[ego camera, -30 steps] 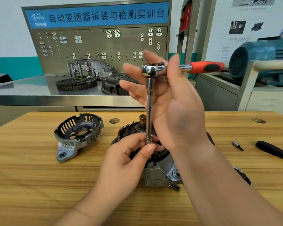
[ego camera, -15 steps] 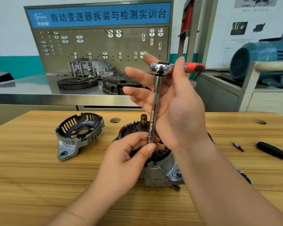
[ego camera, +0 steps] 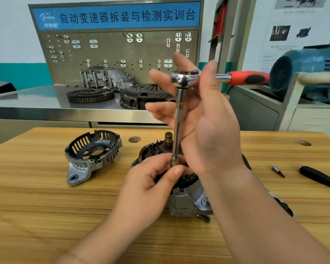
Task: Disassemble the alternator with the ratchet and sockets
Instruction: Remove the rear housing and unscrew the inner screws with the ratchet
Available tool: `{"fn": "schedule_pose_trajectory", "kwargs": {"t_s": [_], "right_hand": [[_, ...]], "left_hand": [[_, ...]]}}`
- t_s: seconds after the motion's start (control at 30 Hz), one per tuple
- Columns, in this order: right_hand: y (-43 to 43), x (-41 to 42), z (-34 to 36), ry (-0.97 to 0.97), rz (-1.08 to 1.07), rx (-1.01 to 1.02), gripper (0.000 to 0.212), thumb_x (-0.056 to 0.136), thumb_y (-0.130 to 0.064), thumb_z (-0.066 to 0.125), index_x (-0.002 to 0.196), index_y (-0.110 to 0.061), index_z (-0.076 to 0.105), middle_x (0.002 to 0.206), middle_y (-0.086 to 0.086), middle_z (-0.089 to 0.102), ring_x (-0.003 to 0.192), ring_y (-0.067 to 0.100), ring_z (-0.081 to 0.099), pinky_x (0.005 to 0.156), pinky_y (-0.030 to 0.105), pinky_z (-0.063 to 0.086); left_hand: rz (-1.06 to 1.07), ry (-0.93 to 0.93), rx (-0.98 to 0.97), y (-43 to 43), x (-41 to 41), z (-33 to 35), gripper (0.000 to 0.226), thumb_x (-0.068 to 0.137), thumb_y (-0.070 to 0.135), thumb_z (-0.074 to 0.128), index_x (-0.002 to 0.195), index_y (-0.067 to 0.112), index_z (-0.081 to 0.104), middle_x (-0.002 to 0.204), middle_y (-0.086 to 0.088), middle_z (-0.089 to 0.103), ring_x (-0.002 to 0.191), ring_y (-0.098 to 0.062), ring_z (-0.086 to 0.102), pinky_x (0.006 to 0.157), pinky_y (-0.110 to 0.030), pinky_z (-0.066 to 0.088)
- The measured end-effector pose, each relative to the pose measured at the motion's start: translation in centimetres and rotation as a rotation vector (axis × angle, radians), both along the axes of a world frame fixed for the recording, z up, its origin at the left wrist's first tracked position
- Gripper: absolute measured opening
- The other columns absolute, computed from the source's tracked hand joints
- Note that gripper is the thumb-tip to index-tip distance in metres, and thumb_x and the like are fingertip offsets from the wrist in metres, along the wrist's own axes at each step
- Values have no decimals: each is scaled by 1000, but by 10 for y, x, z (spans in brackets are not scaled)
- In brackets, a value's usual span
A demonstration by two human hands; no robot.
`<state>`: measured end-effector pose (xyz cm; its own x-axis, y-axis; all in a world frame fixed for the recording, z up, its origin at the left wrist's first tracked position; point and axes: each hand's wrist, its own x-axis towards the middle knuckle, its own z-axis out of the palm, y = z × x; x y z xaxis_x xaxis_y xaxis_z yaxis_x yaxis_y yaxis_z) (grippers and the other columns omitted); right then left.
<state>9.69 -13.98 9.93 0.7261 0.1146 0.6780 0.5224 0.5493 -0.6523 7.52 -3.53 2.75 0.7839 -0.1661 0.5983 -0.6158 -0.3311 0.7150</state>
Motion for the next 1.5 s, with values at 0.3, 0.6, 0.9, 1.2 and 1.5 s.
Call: {"fn": "schedule_pose_trajectory", "kwargs": {"t_s": [0.3,0.6,0.9,1.2,1.5], "right_hand": [[0,0,1,-82,-18,-31,34,99,-33,36,128,-25,52,121,-6,64,76,16,71,85,32,54],[1,2,1,-101,-173,-33,30,93,-19,53,122,-26,59,133,-4,58,121,26,58,100,45,49],[0,1,0,80,76,24,42,98,-44,32,127,-22,53,102,2,74,69,19,71,78,30,57],[-1,-1,3,-86,-54,7,34,98,-29,42,130,-20,50,126,-7,64,86,17,71,79,27,55],[0,-4,5,-151,-177,-71,45,99,-17,43,143,-11,40,135,9,58,116,25,61,101,44,48]], "left_hand": [[46,-26,-31,-5,0,1,14,84,24,66,74,32,66,58,24,60,62,10,55,59,-3,38],[29,9,-12,-4,2,-1,15,89,16,63,76,22,69,70,20,69,70,7,61,65,-6,41],[-37,-21,-26,-3,-2,2,15,88,20,55,87,27,68,71,25,66,70,9,59,65,-4,40],[1,44,-130,-6,0,0,8,79,19,65,78,12,68,64,20,68,65,10,61,62,-3,41],[-4,84,-125,-4,1,-1,8,86,16,63,88,15,70,76,14,74,75,4,66,68,-8,46]]}}
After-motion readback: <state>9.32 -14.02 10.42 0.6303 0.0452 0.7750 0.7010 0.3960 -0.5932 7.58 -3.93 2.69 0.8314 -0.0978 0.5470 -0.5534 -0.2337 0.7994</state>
